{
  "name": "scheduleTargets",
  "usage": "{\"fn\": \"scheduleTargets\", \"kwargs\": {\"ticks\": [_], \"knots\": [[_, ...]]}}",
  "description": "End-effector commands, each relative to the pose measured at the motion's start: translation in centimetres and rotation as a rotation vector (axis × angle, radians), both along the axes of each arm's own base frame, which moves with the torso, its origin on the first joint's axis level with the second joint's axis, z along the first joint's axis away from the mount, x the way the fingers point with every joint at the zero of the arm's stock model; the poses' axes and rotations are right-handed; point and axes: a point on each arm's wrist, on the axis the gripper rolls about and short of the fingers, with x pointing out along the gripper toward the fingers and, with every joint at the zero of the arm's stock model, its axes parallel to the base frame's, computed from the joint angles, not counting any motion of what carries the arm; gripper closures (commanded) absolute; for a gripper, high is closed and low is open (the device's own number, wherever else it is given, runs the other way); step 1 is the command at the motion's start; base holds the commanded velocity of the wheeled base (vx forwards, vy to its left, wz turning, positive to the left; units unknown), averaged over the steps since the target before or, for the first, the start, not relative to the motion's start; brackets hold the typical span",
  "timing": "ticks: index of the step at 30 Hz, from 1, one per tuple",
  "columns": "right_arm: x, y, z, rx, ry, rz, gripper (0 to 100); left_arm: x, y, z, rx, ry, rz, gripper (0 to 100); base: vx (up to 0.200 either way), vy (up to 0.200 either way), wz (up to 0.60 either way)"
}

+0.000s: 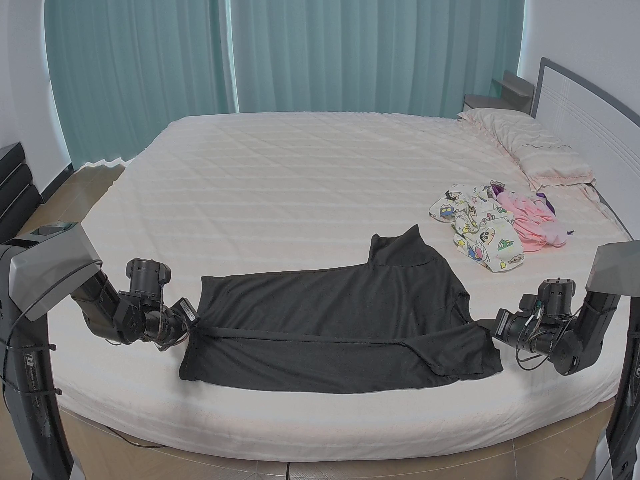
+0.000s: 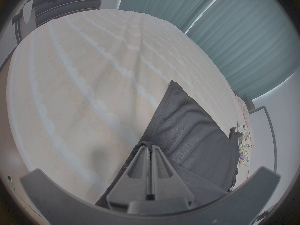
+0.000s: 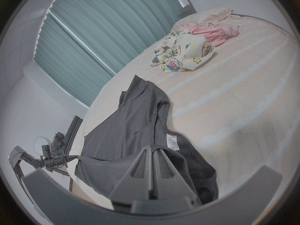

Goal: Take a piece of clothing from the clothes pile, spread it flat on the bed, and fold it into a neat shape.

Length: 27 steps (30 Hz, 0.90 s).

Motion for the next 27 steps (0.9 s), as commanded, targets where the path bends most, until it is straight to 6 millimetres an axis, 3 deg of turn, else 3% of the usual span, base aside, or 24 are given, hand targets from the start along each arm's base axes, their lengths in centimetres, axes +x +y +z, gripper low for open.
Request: {"fn": "scheduleTargets", "kwargs": {"ticks": [1, 6, 7, 8, 9, 18, 22, 27], "knots": [[0.0, 0.2, -1.6, 0.000, 0.035, 0.004, 100, 0.0, -0.2, -0.5, 0.001, 0.012, -0.004, 100, 0.000, 0.000, 0.00], [0.4, 0.2, -1.6, 0.000, 0.013, 0.004, 100, 0.3, -0.2, -1.0, 0.000, 0.021, -0.003, 100, 0.000, 0.000, 0.00], [0.5, 0.2, -1.6, -0.001, 0.012, 0.006, 0, 0.3, -0.2, -1.1, 0.001, 0.021, -0.004, 100, 0.000, 0.000, 0.00], [0.5, 0.2, -1.6, -0.002, 0.011, 0.007, 0, 0.3, -0.2, -1.1, 0.000, 0.021, -0.003, 100, 0.000, 0.000, 0.00], [0.6, 0.2, -1.6, -0.002, 0.008, 0.007, 0, 0.4, -0.2, -1.0, 0.000, 0.020, -0.003, 0, 0.000, 0.000, 0.00], [0.9, 0.0, -1.5, 0.000, -0.002, -0.008, 0, 0.3, 0.0, -1.0, 0.003, 0.046, 0.004, 0, 0.000, 0.000, 0.00], [0.5, -0.1, -0.4, 0.015, -0.018, -0.023, 0, 0.1, 0.3, -0.8, -0.001, 0.051, 0.014, 0, 0.000, 0.000, 0.00], [-1.7, 1.0, 2.1, 0.088, -0.005, -0.061, 0, -1.2, 2.4, 1.3, -0.035, 0.045, 0.052, 0, 0.000, 0.000, 0.00]]}}
